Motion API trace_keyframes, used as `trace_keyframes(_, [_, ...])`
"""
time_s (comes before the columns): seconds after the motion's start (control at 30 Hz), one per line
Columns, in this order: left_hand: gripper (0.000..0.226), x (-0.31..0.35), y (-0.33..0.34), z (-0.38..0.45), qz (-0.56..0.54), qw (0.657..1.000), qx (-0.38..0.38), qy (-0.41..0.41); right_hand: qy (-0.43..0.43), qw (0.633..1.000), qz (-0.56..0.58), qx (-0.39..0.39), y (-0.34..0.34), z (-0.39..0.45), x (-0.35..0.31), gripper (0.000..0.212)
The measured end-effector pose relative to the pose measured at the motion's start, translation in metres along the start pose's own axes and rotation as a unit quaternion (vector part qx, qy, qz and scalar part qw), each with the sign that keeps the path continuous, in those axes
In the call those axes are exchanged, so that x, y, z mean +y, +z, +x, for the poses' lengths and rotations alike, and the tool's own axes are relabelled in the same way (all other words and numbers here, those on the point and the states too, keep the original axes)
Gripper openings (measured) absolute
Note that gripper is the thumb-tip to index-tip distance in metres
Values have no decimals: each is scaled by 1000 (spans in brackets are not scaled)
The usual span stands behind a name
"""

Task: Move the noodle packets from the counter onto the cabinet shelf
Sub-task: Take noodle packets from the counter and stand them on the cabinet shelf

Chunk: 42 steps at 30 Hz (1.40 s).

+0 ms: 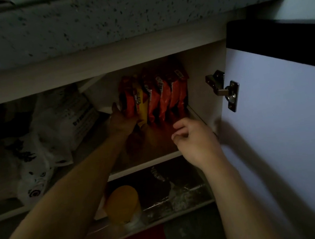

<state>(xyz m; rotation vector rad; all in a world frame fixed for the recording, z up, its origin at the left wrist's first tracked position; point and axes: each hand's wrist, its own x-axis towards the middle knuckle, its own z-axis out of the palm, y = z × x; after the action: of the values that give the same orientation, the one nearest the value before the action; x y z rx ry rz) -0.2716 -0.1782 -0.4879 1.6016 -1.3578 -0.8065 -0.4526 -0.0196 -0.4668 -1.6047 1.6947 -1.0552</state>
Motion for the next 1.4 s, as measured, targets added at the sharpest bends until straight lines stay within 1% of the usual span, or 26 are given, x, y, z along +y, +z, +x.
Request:
trace_keyframes(0.03, [112, -1, -1, -3, -7, 1000, 11, 9, -5, 1000, -4, 0, 0, 1, -1, 31])
trace_keyframes(0.07, [102, -5, -2, -9, -10, 1000, 25, 9, -11, 1000, -7, 0, 1, 1, -1, 30])
trace_keyframes(0.17, [49, -5, -17, -42, 24, 997, 57, 43, -23, 1000, -10, 5, 4, 0, -6, 29])
trace_keyframes(0.2, [34, -3, -28, -56, 53, 995, 52, 63, -30, 1000, -10, 5, 6, -3, -10, 28])
trace_keyframes(0.23, [24, -3, -39, -69, 75, 993, 35, 86, -36, 999, -8, 4, 9, -7, -16, 28])
trace_keyframes(0.27, [20, -3, -48, -81, 77, 993, 12, 93, -43, 999, -8, -1, 12, -10, -20, 29])
trace_keyframes(0.33, [22, 1, -75, -108, 84, 992, -24, 91, -68, 998, -13, -10, 17, -24, -35, 29])
trace_keyframes(0.4, [22, 12, -100, -140, 101, 988, -47, 110, -91, 996, -13, -15, 21, -44, -50, 27])
trace_keyframes(0.5, [9, 31, -147, -188, 137, 976, -49, 161, -128, 991, -27, -18, 24, -80, -76, 29])
trace_keyframes(0.57, [9, 43, -176, -214, 167, 966, -46, 193, -149, 987, -49, -27, 22, -97, -93, 29])
trace_keyframes(0.67, [9, 60, -217, -241, 191, 959, -26, 208, -197, 976, -88, -37, 18, -116, -128, 28])
trace_keyframes(0.8, [6, 88, -280, -266, 188, 955, 37, 228, -274, 954, -119, -27, 7, -133, -198, 21])
trace_keyframes(0.87, [6, 100, -314, -272, 161, 961, 58, 219, -311, 942, -122, -22, 6, -138, -234, 17])
trace_keyframes(1.0, [8, 120, -372, -270, 102, 975, 85, 176, -347, 931, -109, -33, 14, -137, -295, 13])
trace_keyframes(1.13, [8, 124, -428, -251, 51, 978, 152, 137, -365, 925, -96, -49, 39, -125, -344, 12])
trace_keyframes(1.2, [5, 117, -452, -236, 73, 969, 200, 127, -369, 923, -89, -58, 53, -118, -361, 10])
trace_keyframes(1.27, [3, 109, -473, -219, 106, 948, 271, 127, -372, 921, -89, -74, 69, -109, -375, 8])
trace_keyframes(1.3, [6, 105, -479, -211, 113, 935, 311, 131, -373, 920, -90, -80, 75, -105, -381, 7])
trace_keyframes(1.37, [24, 97, -499, -193, 118, 906, 385, 128, -380, 916, -86, -91, 93, -95, -400, 5])
trace_keyframes(1.4, [35, 94, -508, -184, 119, 899, 406, 115, -386, 914, -83, -94, 102, -90, -410, 5])
